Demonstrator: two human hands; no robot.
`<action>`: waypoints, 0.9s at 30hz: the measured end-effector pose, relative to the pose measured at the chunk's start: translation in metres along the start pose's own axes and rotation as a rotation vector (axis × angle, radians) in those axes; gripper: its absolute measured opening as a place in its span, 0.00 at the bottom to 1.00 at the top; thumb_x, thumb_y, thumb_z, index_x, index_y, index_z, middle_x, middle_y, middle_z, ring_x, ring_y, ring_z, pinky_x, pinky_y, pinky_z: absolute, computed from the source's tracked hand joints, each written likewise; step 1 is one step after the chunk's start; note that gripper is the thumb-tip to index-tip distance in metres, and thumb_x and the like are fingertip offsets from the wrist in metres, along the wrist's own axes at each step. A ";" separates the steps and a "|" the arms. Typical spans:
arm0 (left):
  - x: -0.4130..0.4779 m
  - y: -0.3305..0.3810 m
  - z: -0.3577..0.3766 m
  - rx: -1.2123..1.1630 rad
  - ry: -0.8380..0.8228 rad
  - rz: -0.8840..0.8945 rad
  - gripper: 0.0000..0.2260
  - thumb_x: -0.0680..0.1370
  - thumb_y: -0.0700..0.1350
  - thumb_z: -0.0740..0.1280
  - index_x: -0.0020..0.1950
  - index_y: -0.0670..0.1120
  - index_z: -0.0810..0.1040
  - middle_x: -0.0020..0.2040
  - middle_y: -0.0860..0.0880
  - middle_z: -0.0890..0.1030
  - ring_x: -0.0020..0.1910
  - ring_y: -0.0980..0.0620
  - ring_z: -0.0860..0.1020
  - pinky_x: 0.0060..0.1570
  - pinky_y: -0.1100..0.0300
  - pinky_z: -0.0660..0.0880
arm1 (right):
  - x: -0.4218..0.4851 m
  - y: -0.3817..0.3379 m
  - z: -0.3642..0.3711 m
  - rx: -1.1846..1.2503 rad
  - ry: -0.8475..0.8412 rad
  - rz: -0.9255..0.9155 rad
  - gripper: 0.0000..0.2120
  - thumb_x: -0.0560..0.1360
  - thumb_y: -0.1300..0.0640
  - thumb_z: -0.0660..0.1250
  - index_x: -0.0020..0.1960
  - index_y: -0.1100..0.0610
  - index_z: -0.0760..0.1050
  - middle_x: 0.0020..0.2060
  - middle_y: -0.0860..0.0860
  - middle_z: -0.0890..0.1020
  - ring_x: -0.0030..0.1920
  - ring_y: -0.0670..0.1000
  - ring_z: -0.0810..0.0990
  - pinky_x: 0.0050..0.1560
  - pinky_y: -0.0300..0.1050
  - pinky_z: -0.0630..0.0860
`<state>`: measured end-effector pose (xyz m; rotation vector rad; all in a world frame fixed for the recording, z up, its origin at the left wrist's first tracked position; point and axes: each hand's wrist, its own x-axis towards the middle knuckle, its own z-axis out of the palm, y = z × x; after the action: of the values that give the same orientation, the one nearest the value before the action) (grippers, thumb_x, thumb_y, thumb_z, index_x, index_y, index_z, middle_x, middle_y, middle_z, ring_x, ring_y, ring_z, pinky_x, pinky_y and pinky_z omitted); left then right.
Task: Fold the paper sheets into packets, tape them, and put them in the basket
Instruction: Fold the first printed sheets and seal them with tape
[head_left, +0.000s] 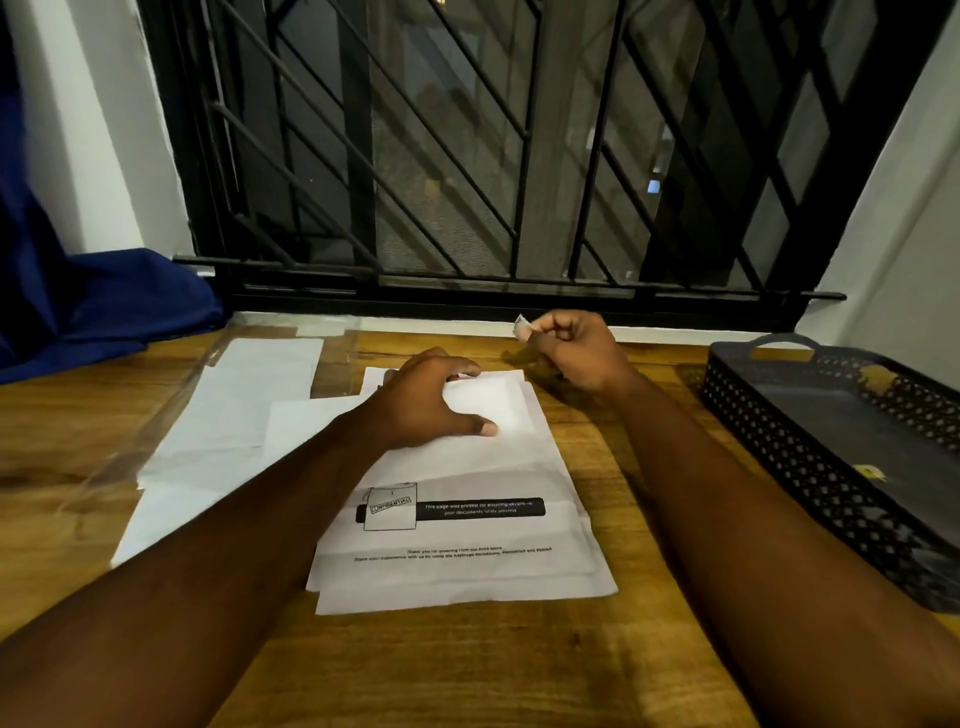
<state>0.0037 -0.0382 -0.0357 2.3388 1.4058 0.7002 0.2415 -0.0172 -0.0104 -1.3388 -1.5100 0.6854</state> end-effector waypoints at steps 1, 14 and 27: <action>0.001 0.000 -0.001 -0.004 0.023 -0.002 0.33 0.69 0.62 0.79 0.71 0.53 0.77 0.64 0.52 0.76 0.65 0.49 0.73 0.68 0.43 0.71 | 0.000 -0.008 -0.002 0.003 -0.040 0.005 0.08 0.79 0.51 0.76 0.52 0.56 0.86 0.42 0.52 0.88 0.35 0.47 0.81 0.38 0.42 0.79; 0.013 -0.006 -0.039 -0.135 0.213 -0.129 0.05 0.80 0.47 0.72 0.53 0.48 0.84 0.52 0.53 0.83 0.53 0.54 0.79 0.50 0.62 0.70 | -0.003 -0.056 0.019 0.061 -0.234 0.079 0.12 0.80 0.54 0.74 0.56 0.63 0.85 0.45 0.57 0.89 0.34 0.49 0.85 0.32 0.39 0.75; 0.018 -0.005 -0.053 -0.449 0.220 -0.209 0.04 0.79 0.42 0.72 0.45 0.49 0.81 0.41 0.51 0.84 0.40 0.53 0.79 0.44 0.59 0.73 | -0.011 -0.058 0.055 0.219 -0.121 0.187 0.16 0.79 0.55 0.76 0.55 0.69 0.82 0.46 0.61 0.89 0.41 0.54 0.89 0.37 0.43 0.84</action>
<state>-0.0228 -0.0185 0.0097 1.7871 1.3799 1.1037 0.1668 -0.0317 0.0165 -1.2986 -1.3692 1.0361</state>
